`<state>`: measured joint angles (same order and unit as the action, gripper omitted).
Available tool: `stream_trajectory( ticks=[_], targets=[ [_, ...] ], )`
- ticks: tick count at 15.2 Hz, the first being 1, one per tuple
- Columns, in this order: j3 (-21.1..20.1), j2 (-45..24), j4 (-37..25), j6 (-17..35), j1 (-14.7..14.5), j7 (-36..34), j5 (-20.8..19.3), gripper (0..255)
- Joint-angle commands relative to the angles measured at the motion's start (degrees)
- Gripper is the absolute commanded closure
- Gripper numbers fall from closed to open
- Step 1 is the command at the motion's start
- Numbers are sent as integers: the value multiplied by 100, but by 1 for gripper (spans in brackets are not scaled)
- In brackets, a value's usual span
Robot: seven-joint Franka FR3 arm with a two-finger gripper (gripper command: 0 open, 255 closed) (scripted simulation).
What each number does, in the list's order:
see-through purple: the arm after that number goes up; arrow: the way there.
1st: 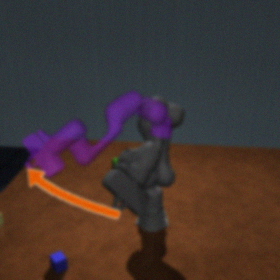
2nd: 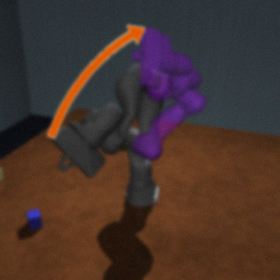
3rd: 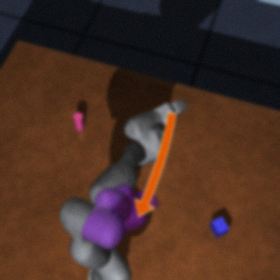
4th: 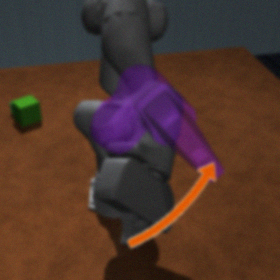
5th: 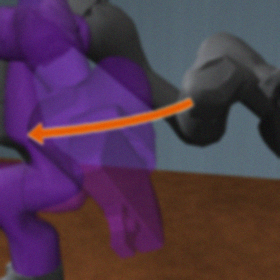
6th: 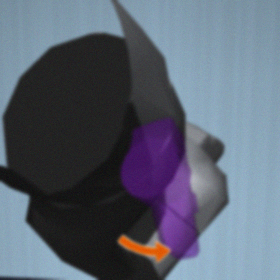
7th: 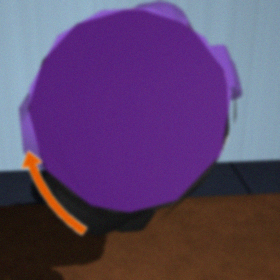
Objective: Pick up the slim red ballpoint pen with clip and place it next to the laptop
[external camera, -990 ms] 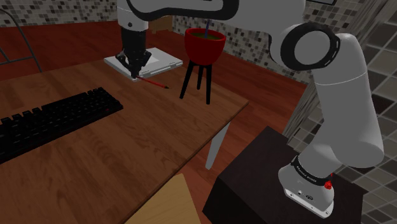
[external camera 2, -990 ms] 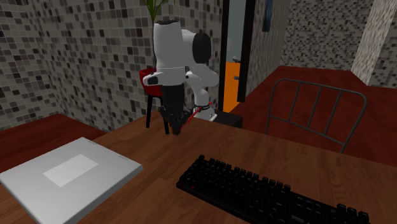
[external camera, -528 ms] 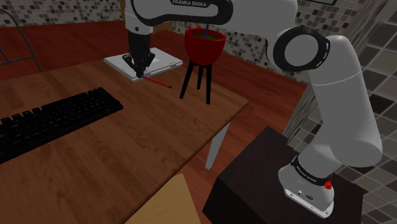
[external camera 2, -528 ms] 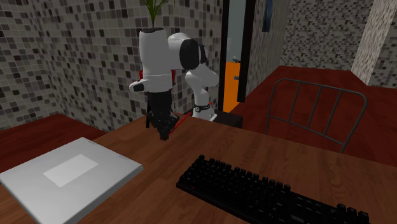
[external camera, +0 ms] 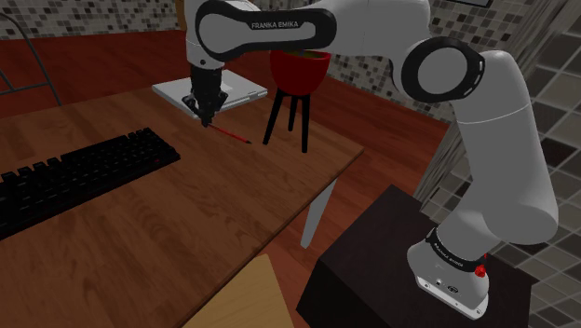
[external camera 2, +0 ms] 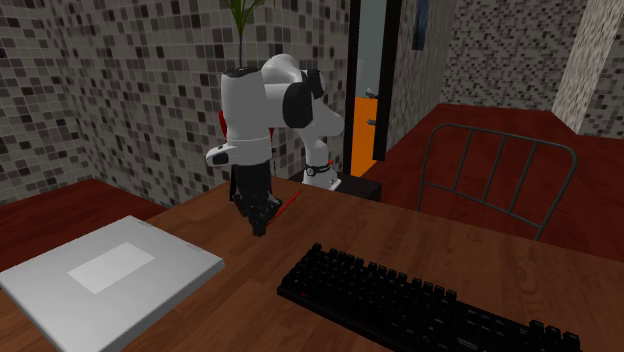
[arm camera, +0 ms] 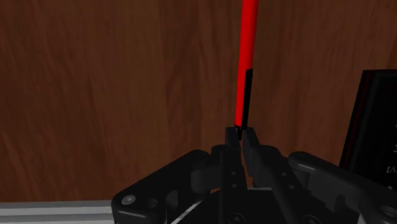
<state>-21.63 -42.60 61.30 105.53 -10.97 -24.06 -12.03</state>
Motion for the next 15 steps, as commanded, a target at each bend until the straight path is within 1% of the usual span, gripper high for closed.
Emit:
stream_trajectory(
  ticks=[1, 4, 12, 13, 14, 15],
  targets=[
    [6, -30, 105, 135, 6, -10, -11, 255],
    [18, -64, 347, 405, 35, -25, -29, 255],
    [36, -61, 347, 406, 24, -20, -15, 255],
    [38, -85, 270, 355, 1, -27, -21, 0],
    [29, -29, 393, 419, 10, -51, -14, 0],
    [7, 131, 696, 559, 61, -81, 8, 0]
  ],
)
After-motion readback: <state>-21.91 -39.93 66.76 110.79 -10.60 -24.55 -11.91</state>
